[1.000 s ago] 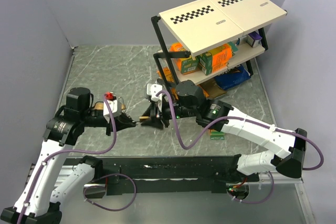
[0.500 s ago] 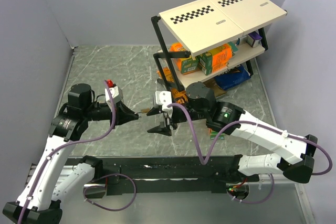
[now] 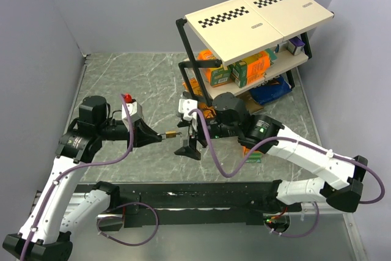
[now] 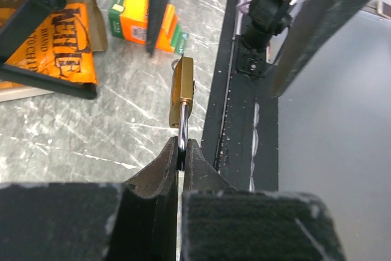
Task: Lock with the key
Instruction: Lock the lock.
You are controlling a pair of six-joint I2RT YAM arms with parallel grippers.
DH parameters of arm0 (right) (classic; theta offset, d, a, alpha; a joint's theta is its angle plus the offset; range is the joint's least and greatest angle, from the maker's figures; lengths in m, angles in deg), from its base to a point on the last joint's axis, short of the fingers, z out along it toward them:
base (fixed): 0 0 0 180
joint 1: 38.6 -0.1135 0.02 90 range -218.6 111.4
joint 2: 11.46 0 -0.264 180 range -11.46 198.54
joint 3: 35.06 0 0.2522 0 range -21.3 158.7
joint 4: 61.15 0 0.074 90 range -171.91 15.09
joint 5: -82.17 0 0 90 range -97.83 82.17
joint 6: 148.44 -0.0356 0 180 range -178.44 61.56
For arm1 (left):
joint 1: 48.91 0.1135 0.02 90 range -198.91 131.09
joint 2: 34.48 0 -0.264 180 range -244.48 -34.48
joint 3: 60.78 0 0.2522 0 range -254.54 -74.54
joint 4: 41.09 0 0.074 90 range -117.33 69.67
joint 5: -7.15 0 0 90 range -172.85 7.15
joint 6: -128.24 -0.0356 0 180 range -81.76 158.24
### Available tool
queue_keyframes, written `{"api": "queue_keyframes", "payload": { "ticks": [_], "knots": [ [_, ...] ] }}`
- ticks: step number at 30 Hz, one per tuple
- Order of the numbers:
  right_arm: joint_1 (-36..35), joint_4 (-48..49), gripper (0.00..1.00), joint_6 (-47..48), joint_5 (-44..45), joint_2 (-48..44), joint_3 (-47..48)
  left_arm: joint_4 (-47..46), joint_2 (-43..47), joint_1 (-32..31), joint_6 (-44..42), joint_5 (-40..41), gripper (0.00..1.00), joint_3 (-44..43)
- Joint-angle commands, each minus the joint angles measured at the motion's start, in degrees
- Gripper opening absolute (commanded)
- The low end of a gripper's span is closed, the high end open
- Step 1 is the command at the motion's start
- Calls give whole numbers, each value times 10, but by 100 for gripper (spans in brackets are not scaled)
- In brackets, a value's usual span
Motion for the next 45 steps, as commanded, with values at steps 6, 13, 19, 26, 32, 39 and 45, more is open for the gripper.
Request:
{"api": "queue_keyframes", "payload": {
  "ticks": [6,13,19,26,32,39,45],
  "knots": [
    [10,-6,97,32,-28,17,33,9,5,-1,-18,-66,1,-38],
    [10,-2,75,48,-55,43,52,-9,16,-1,10,-69,1,-35],
    [10,-6,55,53,-65,61,70,-7,18,-1,11,-64,1,-25],
    [9,-22,7,69,-88,71,78,3,15,-2,-1,-54,1,-28],
    [17,-18,0,42,-91,65,72,96,-6,-2,-90,-44,39,-49],
    [60,-14,0,13,-131,54,65,158,-14,-2,-150,11,36,-53],
    [60,-15,0,4,-158,61,69,54,7,-2,-56,33,41,-34]
  ]
}}
